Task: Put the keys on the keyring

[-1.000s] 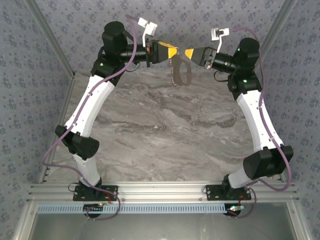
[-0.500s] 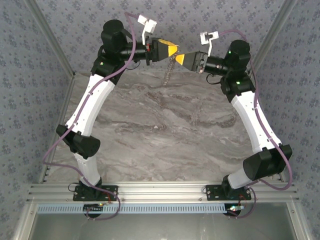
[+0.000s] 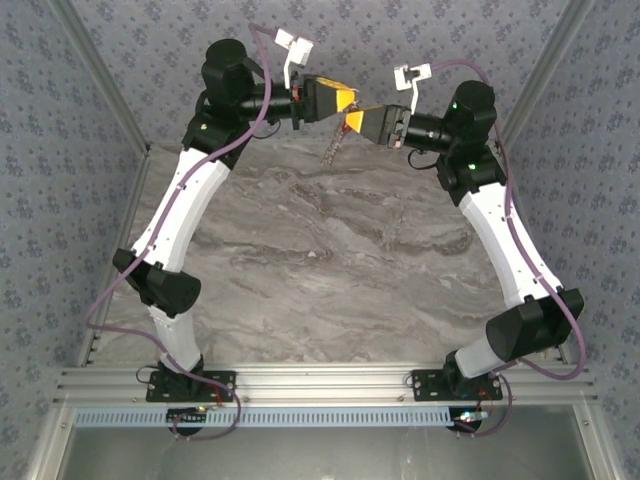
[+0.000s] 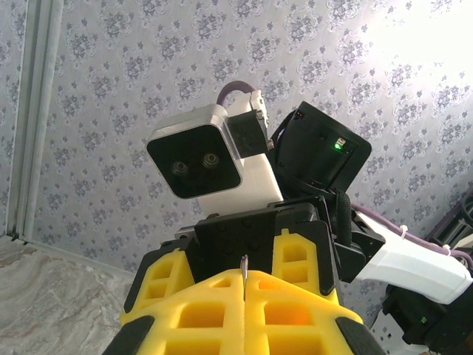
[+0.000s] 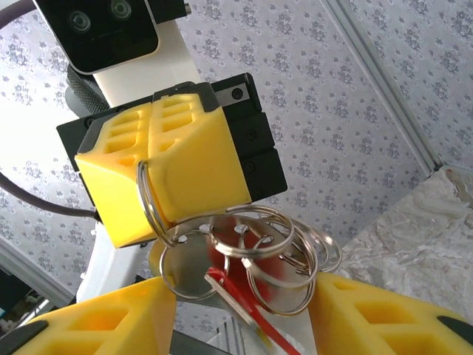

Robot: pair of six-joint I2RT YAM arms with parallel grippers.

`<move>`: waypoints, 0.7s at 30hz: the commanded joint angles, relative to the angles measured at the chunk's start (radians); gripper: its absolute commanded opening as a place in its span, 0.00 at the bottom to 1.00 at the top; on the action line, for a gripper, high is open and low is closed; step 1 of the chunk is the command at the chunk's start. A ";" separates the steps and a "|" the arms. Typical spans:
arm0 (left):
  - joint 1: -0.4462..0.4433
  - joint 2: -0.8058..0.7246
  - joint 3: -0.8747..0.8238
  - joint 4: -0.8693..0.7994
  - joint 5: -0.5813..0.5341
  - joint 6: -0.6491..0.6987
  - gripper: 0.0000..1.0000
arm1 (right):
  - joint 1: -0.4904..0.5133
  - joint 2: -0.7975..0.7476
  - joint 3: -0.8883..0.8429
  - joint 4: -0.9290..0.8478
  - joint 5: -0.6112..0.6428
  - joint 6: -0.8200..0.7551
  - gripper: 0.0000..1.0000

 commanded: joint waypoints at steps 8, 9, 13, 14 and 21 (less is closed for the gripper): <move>-0.005 -0.002 0.030 0.043 0.022 0.000 0.00 | 0.004 -0.018 -0.011 0.017 -0.028 0.008 0.27; -0.004 -0.004 0.028 0.042 0.021 0.000 0.00 | 0.002 -0.022 -0.016 0.013 -0.031 0.010 0.25; 0.000 -0.009 0.024 0.035 0.020 0.010 0.00 | -0.006 -0.040 -0.042 0.002 -0.030 0.002 0.15; 0.000 -0.008 0.023 0.033 0.018 0.011 0.00 | -0.010 -0.045 -0.049 -0.002 -0.031 0.001 0.12; 0.007 -0.008 0.022 0.033 0.020 0.016 0.00 | -0.033 -0.064 -0.057 -0.040 -0.038 -0.021 0.00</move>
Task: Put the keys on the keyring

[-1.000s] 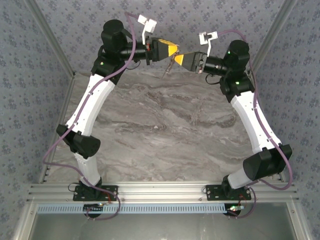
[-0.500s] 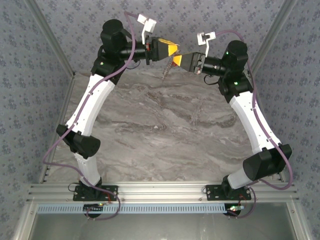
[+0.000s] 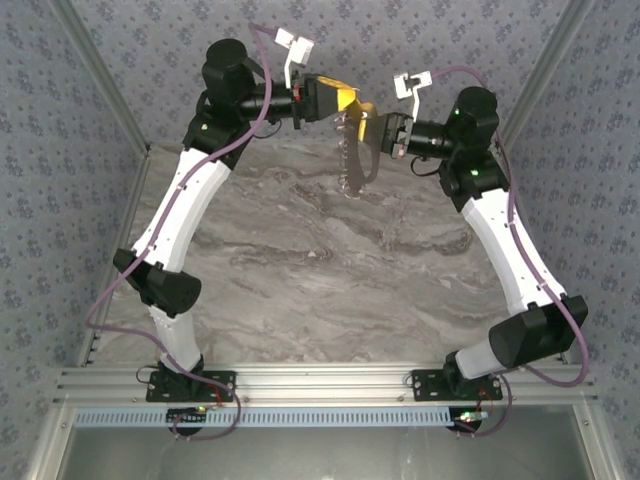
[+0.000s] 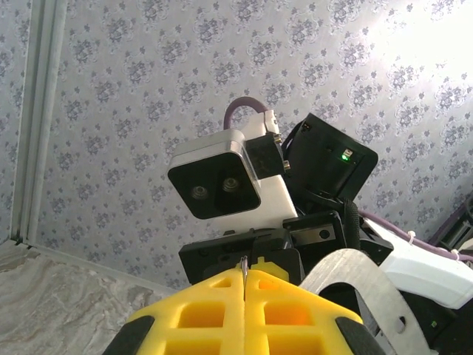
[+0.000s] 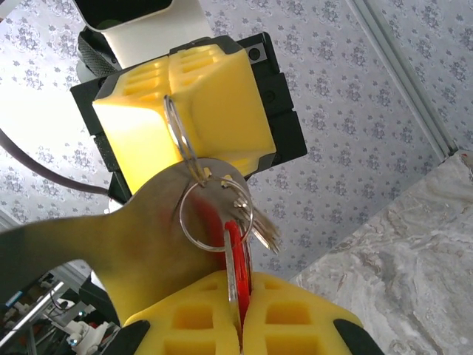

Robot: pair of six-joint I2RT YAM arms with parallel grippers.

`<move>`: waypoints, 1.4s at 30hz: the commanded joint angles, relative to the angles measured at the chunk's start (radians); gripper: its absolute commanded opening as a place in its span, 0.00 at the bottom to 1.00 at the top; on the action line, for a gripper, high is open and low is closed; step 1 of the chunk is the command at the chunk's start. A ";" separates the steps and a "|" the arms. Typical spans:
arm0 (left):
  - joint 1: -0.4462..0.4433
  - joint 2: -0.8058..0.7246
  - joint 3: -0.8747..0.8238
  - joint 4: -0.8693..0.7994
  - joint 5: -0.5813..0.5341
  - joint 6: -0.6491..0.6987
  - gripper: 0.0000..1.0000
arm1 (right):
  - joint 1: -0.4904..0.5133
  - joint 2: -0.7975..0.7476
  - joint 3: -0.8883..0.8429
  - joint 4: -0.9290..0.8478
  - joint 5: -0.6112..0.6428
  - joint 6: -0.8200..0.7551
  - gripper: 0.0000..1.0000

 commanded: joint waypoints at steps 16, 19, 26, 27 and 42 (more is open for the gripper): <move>0.001 -0.004 0.033 0.013 0.049 0.017 0.00 | -0.041 0.019 0.128 -0.221 0.063 -0.141 0.15; -0.001 -0.006 0.034 0.010 0.047 0.020 0.00 | -0.030 0.027 0.136 -0.223 0.068 -0.143 0.14; 0.000 -0.007 0.039 0.010 0.045 0.022 0.00 | -0.025 0.026 0.129 -0.197 0.060 -0.135 0.09; 0.000 -0.007 0.038 0.011 0.045 0.022 0.00 | -0.024 0.024 0.127 -0.196 0.061 -0.134 0.13; -0.002 -0.006 0.039 0.012 0.047 0.022 0.00 | -0.018 0.030 0.108 -0.161 0.047 -0.106 0.00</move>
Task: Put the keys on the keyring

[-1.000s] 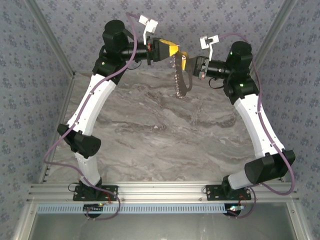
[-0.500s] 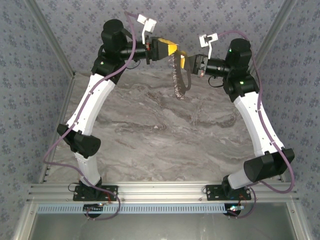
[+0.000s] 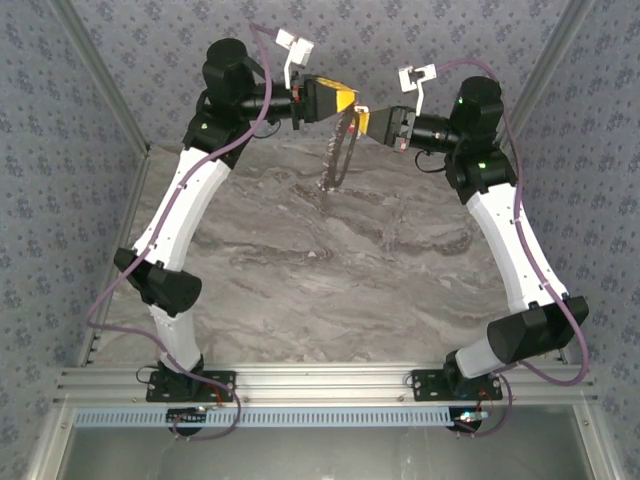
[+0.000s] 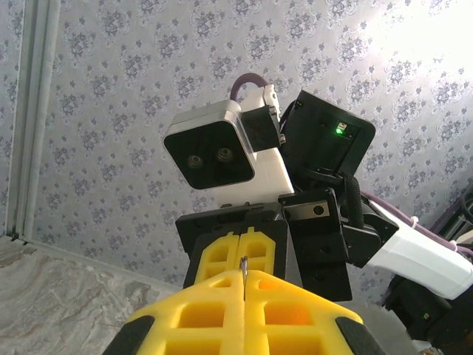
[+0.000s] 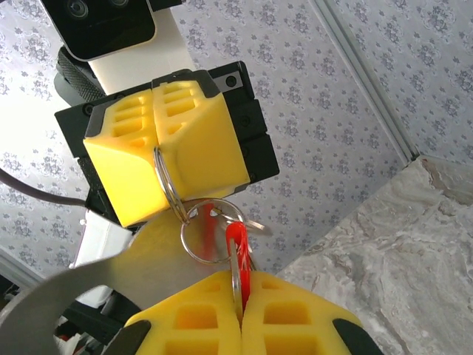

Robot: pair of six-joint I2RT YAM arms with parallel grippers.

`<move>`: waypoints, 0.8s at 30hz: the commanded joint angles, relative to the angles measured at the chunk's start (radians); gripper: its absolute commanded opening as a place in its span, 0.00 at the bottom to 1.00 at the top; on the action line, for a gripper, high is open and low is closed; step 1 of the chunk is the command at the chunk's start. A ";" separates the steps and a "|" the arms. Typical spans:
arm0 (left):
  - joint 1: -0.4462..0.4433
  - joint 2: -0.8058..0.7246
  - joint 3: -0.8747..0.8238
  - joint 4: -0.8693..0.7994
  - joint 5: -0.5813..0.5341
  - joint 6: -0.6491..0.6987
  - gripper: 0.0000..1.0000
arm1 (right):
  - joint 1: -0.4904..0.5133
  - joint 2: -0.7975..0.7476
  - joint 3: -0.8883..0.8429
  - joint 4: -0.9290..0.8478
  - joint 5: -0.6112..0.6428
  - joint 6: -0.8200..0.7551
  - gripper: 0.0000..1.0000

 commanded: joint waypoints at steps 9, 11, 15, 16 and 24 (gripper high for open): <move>0.002 -0.024 0.038 -0.047 0.033 0.074 0.00 | -0.023 0.024 0.154 -0.339 0.092 -0.220 0.00; 0.003 -0.027 0.038 -0.067 0.032 0.092 0.00 | -0.021 0.035 0.205 -0.420 0.112 -0.274 0.00; 0.003 -0.030 0.040 -0.109 0.029 0.121 0.00 | -0.018 0.048 0.269 -0.522 0.150 -0.338 0.00; 0.004 -0.030 0.042 -0.114 0.028 0.125 0.00 | -0.018 0.050 0.279 -0.537 0.158 -0.345 0.00; 0.003 -0.037 0.034 -0.133 0.027 0.138 0.00 | 0.004 0.074 0.348 -0.569 0.167 -0.352 0.00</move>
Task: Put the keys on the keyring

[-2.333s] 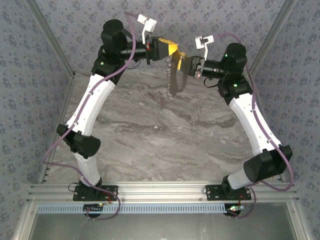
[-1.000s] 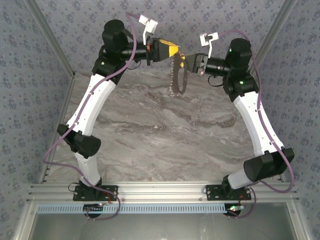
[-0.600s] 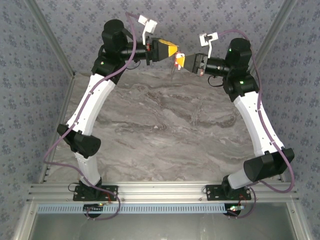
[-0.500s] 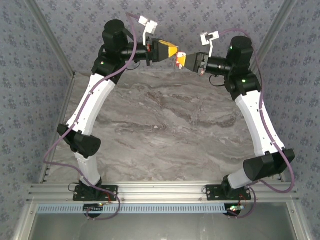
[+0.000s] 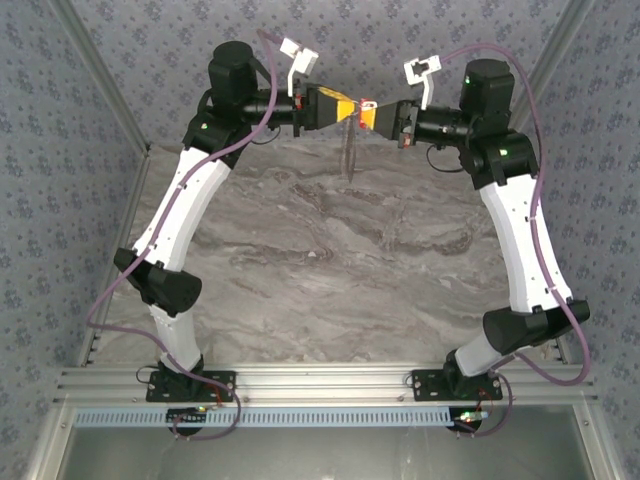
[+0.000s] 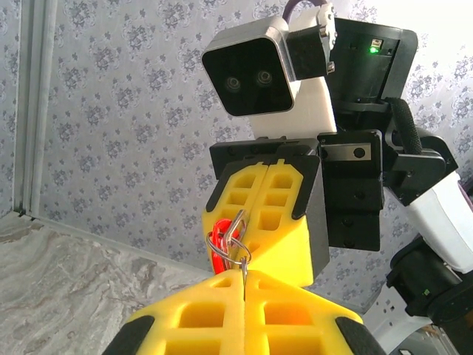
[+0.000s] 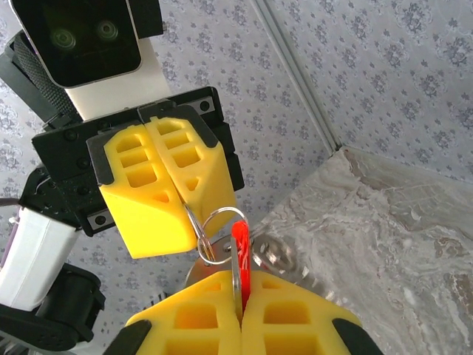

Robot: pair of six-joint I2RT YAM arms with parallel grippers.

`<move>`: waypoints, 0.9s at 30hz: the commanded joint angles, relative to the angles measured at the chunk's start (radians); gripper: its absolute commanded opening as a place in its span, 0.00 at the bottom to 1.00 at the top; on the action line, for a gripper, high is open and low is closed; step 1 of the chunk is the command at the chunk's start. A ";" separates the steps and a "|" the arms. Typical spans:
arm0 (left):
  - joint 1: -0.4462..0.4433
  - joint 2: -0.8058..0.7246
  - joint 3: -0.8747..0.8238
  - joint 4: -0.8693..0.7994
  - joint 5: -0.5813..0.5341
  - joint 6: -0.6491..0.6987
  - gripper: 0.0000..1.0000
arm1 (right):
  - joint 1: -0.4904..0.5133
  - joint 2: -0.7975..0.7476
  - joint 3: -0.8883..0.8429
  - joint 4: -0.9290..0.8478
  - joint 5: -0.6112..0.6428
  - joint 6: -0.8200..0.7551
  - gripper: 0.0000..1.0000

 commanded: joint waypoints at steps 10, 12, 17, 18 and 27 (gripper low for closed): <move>0.004 -0.044 0.030 -0.001 0.013 0.031 0.00 | 0.046 0.002 -0.026 -0.069 0.029 -0.044 0.00; 0.004 -0.045 0.029 -0.004 0.011 0.032 0.00 | 0.045 -0.003 -0.027 -0.073 0.033 -0.049 0.00; 0.004 -0.045 0.023 -0.005 0.013 0.034 0.00 | 0.027 -0.009 -0.005 -0.081 0.052 -0.047 0.00; 0.004 -0.045 0.023 -0.004 0.012 0.034 0.00 | 0.021 -0.010 0.000 -0.083 0.057 -0.046 0.00; 0.004 -0.048 0.017 -0.018 0.009 0.045 0.00 | -0.002 -0.020 0.052 -0.094 0.060 -0.038 0.00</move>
